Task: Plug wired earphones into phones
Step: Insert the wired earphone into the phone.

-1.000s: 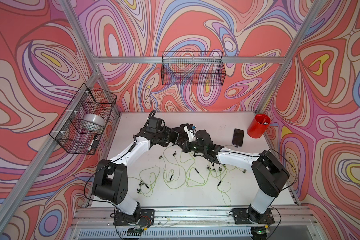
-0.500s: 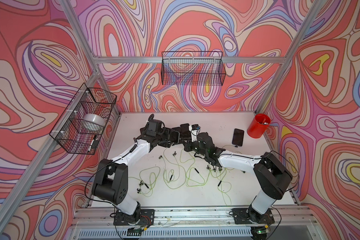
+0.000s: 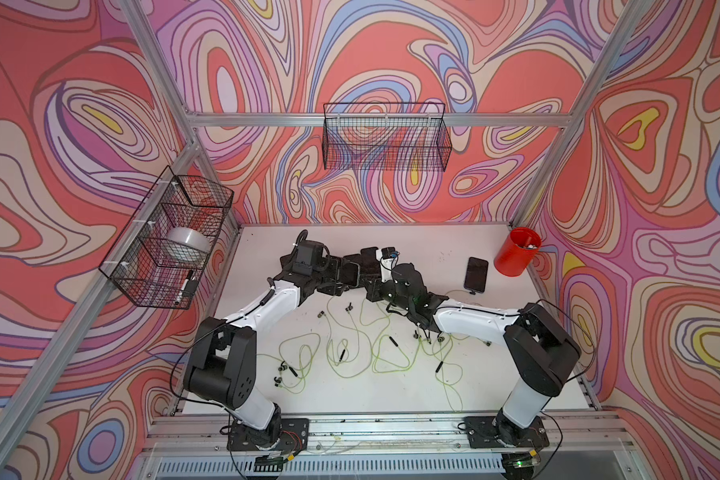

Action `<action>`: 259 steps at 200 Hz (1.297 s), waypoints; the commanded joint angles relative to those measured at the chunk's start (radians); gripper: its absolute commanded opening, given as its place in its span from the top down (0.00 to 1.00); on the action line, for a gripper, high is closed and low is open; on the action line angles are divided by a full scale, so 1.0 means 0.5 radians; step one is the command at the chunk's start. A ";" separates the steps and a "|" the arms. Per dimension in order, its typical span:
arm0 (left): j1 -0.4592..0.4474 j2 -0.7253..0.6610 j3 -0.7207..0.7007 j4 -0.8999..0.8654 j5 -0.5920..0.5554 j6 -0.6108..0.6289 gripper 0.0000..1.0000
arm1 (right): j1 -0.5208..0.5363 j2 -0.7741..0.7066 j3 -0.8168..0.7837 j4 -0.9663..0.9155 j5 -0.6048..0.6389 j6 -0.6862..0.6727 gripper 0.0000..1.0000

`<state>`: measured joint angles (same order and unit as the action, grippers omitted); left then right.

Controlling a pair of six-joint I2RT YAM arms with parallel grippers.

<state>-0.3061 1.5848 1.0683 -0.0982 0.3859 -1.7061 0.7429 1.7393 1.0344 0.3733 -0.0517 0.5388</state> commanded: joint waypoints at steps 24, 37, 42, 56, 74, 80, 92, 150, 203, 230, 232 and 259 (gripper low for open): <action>0.001 -0.106 -0.026 0.124 0.023 -0.036 1.00 | 0.002 0.040 0.050 -0.022 0.059 -0.012 1.00; 0.001 -0.102 -0.029 0.127 0.022 -0.036 1.00 | 0.002 0.027 0.033 -0.007 0.063 -0.007 1.00; 0.000 -0.103 -0.032 0.129 0.021 -0.036 1.00 | 0.002 0.021 0.028 -0.009 0.067 -0.004 1.00; 0.001 -0.097 -0.032 0.137 0.022 -0.042 1.00 | 0.002 0.004 0.008 -0.004 0.084 -0.004 1.00; -0.001 -0.094 -0.032 0.144 0.021 -0.042 1.00 | 0.001 -0.012 -0.014 -0.004 0.100 -0.005 1.00; -0.001 -0.095 -0.030 0.144 0.022 -0.042 1.00 | 0.002 -0.017 -0.020 -0.004 0.100 -0.004 1.00; 0.000 -0.093 -0.030 0.147 0.019 -0.042 1.00 | 0.001 -0.018 -0.029 0.004 0.103 -0.002 1.00; 0.001 -0.077 -0.030 0.160 0.012 -0.045 1.00 | 0.002 -0.065 -0.072 0.035 0.142 -0.009 1.00; -0.001 -0.059 -0.021 0.173 0.019 -0.043 1.00 | 0.002 -0.059 -0.062 0.026 0.120 -0.024 1.00; -0.001 -0.058 -0.018 0.166 0.018 -0.034 1.00 | 0.002 -0.043 -0.038 0.054 0.076 -0.021 1.00; -0.001 -0.059 -0.019 0.167 0.019 -0.036 1.00 | 0.002 -0.043 -0.038 0.059 0.073 -0.020 1.00; 0.001 -0.052 -0.020 0.168 0.015 -0.038 1.00 | 0.002 -0.052 -0.058 0.100 0.051 -0.018 1.00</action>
<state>-0.3061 1.5764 1.0573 -0.0685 0.3859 -1.7138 0.7429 1.7233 1.0039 0.3931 -0.0093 0.5388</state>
